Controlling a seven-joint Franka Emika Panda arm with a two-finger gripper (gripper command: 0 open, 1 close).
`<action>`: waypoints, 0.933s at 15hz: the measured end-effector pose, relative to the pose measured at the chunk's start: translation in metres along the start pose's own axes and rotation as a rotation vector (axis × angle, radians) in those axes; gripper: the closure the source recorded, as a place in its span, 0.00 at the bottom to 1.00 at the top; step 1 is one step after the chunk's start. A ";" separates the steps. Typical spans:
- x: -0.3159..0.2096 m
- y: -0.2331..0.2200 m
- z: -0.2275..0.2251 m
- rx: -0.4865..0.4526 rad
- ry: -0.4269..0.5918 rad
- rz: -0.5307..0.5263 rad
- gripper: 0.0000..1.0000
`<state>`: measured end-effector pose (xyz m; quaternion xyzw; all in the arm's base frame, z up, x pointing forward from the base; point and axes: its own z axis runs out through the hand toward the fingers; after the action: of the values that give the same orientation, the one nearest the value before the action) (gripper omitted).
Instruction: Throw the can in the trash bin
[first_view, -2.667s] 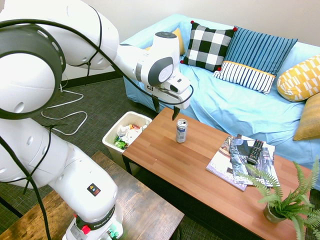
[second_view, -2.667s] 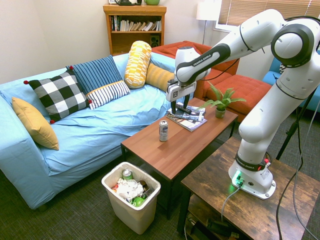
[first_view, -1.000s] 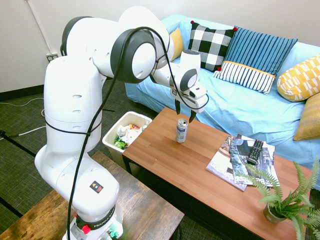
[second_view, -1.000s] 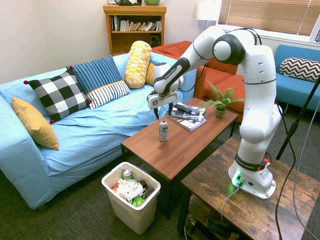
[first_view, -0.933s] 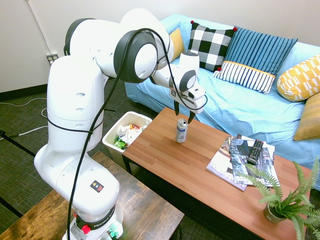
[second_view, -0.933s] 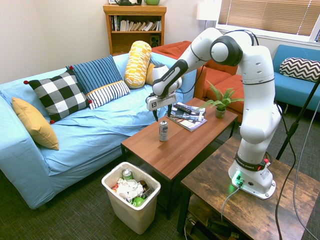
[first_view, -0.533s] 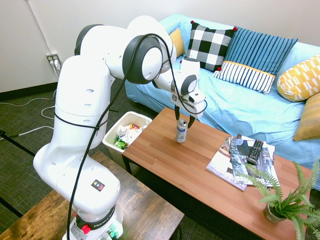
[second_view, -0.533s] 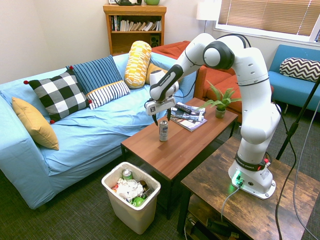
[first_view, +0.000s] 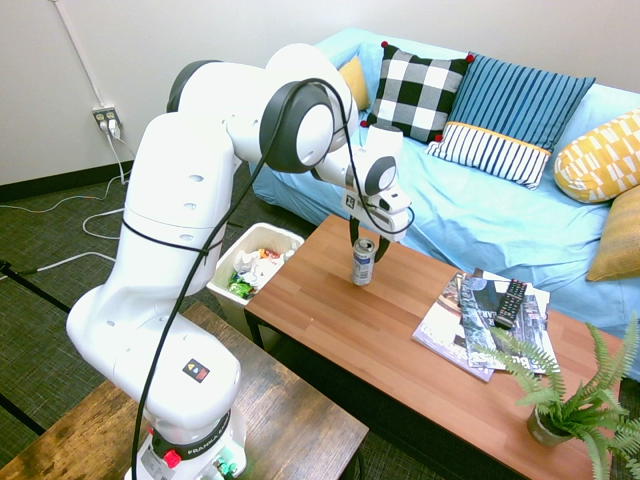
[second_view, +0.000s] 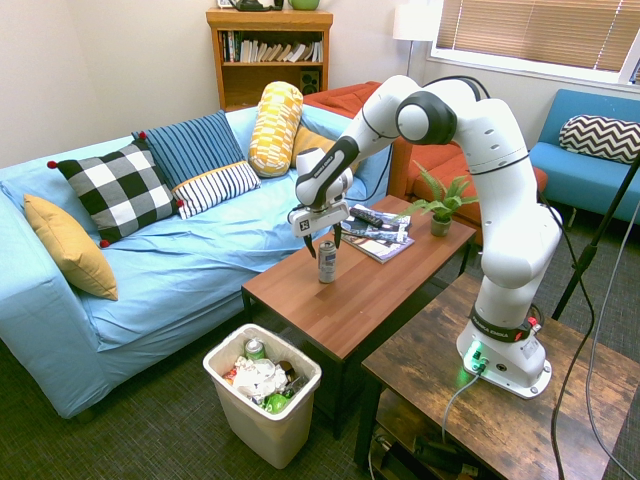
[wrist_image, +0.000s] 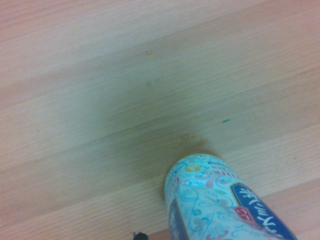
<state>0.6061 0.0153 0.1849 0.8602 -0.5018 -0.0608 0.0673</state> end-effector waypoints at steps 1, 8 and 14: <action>-0.001 -0.001 0.004 -0.006 -0.005 -0.002 0.00; -0.001 -0.003 0.012 -0.016 -0.025 -0.007 1.00; -0.003 -0.003 0.013 -0.027 -0.040 -0.015 1.00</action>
<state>0.6049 0.0183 0.1713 0.8615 -0.4959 -0.0853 0.0683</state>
